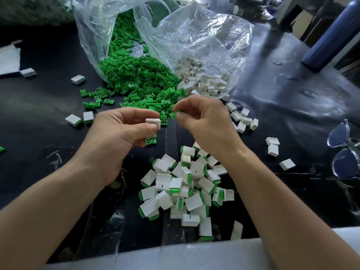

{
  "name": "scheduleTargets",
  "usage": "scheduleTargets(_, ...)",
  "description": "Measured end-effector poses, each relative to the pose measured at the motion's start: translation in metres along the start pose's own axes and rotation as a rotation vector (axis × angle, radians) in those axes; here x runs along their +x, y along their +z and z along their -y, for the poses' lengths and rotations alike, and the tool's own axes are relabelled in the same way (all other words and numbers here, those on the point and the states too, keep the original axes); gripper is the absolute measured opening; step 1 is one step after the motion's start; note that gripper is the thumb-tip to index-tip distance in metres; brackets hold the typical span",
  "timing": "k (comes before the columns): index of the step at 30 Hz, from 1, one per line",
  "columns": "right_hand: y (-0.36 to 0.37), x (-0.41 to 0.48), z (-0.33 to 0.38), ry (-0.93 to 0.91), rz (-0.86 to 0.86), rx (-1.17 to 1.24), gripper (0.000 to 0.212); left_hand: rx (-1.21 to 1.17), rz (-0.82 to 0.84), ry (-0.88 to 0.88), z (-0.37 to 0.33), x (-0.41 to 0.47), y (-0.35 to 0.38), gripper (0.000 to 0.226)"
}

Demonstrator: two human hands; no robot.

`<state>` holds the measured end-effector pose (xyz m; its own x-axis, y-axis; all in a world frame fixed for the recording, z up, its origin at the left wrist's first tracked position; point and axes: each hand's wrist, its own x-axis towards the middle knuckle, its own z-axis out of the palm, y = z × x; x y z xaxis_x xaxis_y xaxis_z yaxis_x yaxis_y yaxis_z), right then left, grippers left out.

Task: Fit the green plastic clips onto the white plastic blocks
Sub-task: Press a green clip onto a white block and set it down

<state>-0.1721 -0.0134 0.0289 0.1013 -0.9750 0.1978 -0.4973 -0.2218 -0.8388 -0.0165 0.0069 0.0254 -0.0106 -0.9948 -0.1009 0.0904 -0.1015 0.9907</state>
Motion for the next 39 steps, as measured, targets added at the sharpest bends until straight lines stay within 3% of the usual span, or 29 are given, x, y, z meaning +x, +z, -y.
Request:
scheduleTargets(8, 0.004, -0.005, 0.007, -0.057, 0.028, 0.119, 0.016, -0.086, 0.017, -0.008, 0.000, 0.001, 0.000, 0.020)
scheduleTargets(19, 0.001, -0.007, 0.012, -0.084, 0.031, 0.186, 0.015, -0.015, 0.056, 0.044, 0.000, -0.001, 0.001, 0.016)
scheduleTargets(36, 0.001, -0.008, 0.009, -0.059, 0.095, 0.118, 0.008, 0.022, 0.071, 0.083, 0.000, -0.003, 0.002, 0.017)
scheduleTargets(39, 0.004, -0.008, 0.009, -0.018, 0.143, 0.054, 0.015, 0.031, 0.070, 0.079, 0.001, -0.003, 0.002, 0.017)
